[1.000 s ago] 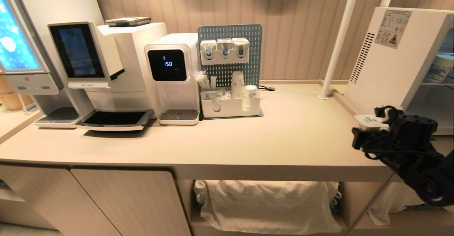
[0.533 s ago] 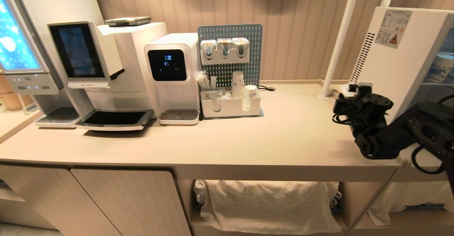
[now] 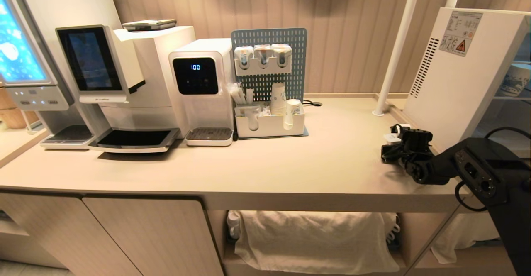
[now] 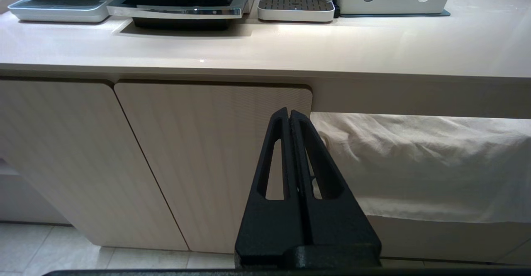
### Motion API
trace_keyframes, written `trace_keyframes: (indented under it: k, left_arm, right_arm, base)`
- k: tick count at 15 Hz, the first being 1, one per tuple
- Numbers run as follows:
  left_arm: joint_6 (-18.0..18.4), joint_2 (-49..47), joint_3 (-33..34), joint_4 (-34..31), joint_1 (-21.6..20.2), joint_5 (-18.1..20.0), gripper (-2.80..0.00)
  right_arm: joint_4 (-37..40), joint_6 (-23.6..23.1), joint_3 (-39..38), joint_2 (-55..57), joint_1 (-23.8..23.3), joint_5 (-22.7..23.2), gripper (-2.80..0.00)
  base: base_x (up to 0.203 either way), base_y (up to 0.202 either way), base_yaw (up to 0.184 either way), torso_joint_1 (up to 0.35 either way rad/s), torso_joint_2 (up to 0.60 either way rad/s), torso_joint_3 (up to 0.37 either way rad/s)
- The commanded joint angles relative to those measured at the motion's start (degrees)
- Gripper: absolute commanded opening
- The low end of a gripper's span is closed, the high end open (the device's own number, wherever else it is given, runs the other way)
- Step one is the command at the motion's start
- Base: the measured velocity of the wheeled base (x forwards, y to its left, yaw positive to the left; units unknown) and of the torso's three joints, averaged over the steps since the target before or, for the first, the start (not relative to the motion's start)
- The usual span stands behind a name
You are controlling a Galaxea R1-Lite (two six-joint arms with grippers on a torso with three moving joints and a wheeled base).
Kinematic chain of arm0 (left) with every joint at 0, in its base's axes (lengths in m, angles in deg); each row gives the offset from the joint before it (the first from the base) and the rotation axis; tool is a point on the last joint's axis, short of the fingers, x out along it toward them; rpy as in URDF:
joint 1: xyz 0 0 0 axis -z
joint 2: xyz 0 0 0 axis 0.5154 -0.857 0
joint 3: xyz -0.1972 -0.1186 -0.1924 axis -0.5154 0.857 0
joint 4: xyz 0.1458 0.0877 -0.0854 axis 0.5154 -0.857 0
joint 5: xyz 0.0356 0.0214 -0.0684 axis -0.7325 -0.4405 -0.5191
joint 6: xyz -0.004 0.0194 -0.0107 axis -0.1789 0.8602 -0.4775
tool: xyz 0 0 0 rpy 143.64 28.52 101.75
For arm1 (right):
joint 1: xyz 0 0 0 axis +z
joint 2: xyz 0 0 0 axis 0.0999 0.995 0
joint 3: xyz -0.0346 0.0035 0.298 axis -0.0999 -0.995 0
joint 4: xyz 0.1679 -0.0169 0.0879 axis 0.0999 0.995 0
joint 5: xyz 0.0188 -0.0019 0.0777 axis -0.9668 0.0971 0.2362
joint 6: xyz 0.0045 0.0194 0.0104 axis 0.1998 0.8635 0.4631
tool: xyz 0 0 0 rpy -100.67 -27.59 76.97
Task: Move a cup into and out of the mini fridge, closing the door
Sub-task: Place the yoghurt on the table
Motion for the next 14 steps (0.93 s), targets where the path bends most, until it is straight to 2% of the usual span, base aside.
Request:
trace_keyframes:
  k: [1,10,11,14]
  left_arm:
    - [-0.09,-0.06,0.0,-0.01,-0.02,-0.04,-2.8]
    - [-0.03,-0.06,0.0,-0.01,-0.02,-0.04,-2.8]
    - [-0.02,-0.06,0.0,-0.01,-0.02,-0.04,-2.8]
    - [0.06,0.02,0.0,-0.01,-0.02,-0.04,-2.8]
  right_arm:
    - [1.11,-0.04,0.61,0.8,-0.12,0.07,-2.8]
    - [12.36,0.2,9.5,4.47,-0.12,1.08,-2.8]
    - [12.26,0.35,9.76,4.52,-0.16,0.99,0.0]
    - [10.65,0.73,9.45,4.41,-0.21,1.22,0.0]
  base:
    - [0.0,0.0,0.0,0.0,0.0,0.0]
    - [0.0,0.0,0.0,0.0,0.0,0.0]
    - [0.0,0.0,0.0,0.0,0.0,0.0]
    - [0.0,0.0,0.0,0.0,0.0,0.0]
